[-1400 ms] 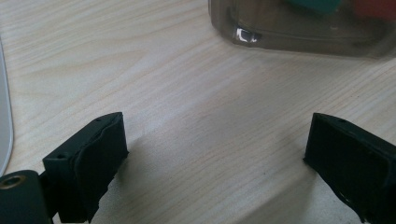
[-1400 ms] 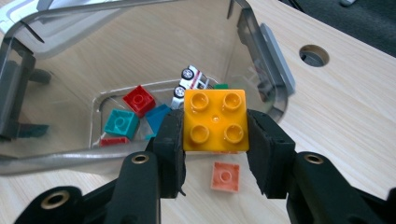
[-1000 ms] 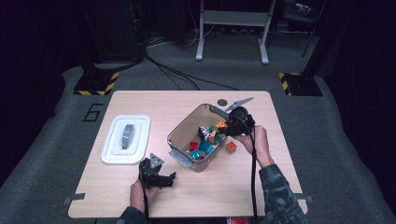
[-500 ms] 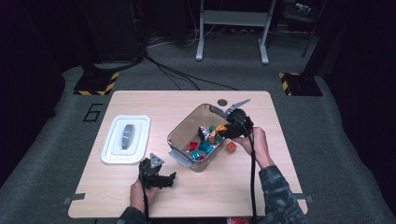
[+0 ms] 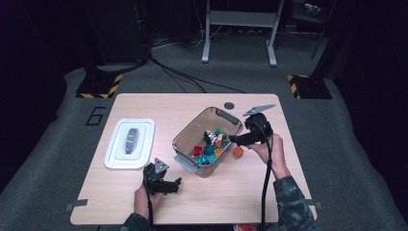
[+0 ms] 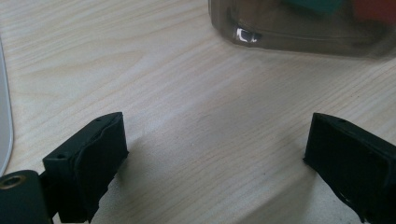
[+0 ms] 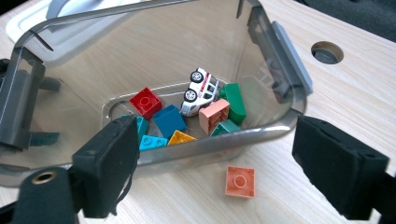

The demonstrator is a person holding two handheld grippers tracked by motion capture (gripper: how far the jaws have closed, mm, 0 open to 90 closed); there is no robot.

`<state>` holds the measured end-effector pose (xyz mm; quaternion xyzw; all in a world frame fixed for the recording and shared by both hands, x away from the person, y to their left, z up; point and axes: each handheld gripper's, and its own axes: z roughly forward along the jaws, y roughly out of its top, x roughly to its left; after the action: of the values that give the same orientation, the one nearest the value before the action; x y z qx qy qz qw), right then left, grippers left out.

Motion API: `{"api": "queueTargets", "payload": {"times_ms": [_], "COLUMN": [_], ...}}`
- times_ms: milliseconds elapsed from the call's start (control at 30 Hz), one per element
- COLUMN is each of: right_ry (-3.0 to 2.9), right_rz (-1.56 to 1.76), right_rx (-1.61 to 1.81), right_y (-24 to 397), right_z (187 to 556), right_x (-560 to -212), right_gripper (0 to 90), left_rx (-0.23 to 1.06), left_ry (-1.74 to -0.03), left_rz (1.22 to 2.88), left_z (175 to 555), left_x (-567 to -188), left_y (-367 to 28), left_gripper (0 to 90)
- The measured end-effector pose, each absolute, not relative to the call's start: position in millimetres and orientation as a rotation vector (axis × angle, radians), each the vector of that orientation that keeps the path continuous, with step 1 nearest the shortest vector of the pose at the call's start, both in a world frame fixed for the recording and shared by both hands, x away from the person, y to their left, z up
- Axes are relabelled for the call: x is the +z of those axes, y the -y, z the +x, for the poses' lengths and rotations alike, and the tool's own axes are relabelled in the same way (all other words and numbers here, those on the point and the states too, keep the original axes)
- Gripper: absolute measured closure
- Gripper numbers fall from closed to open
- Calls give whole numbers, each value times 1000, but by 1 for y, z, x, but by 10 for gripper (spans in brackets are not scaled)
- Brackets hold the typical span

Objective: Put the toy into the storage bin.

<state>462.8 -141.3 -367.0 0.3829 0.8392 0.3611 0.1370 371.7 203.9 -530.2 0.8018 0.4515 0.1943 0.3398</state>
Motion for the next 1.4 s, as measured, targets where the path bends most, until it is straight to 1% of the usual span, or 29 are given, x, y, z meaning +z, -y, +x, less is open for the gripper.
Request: {"api": "queueTargets", "payload": {"times_ms": [167,300,367,533,600,733,767,833,867,933,967,1100,1333,1400], "right_ry": [-2399,-2409,-2424,-2442,-2431,-2412,-2408,-2401,-2399,-2404,-2402,-2404,-2426,-2427], "right_rz": [1169,1224,1244,1308,1326,1324,1324,1311,1314,1301,1288,1286,1261,1269], "right_rx": [1064,995,986,915,906,911,906,902,897,890,899,900,874,863], "right_y": [159,172,175,176,174,170,168,165,163,162,161,158,153,153], "right_z": [458,460,461,465,466,469,470,472,473,474,476,481,484,484], "right_x": [-382,-409,-422,-458,-471,-482,-484,-487,-488,-488,-489,-490,-493,-493], "right_gripper": [71,14,1,6,46,229,293,330,372,381,422,457,577,582], "left_rx": [507,506,506,506,509,509,511,506,507,507,508,509,506,506], "left_ry": [-1174,-1175,-1175,-1178,-1175,-1175,-1174,-1175,-1175,-1175,-1174,-1174,-1175,-1176], "left_rz": [2086,2087,2087,2085,2086,2086,2085,2087,2087,2087,2089,2087,2087,2087], "left_z": [372,372,372,372,372,372,372,372,372,372,372,372,372,372], "left_x": [-530,-530,-530,-530,-530,-530,-530,-530,-530,-530,-530,-530,-530,-530], "left_y": [-204,-204,-204,-204,-204,-204,-204,-204,-204,-204,-204,-204,-204,-204], "left_gripper": [54,54,54,54,54,54,54,54,54,54,53,53,54,53]}}
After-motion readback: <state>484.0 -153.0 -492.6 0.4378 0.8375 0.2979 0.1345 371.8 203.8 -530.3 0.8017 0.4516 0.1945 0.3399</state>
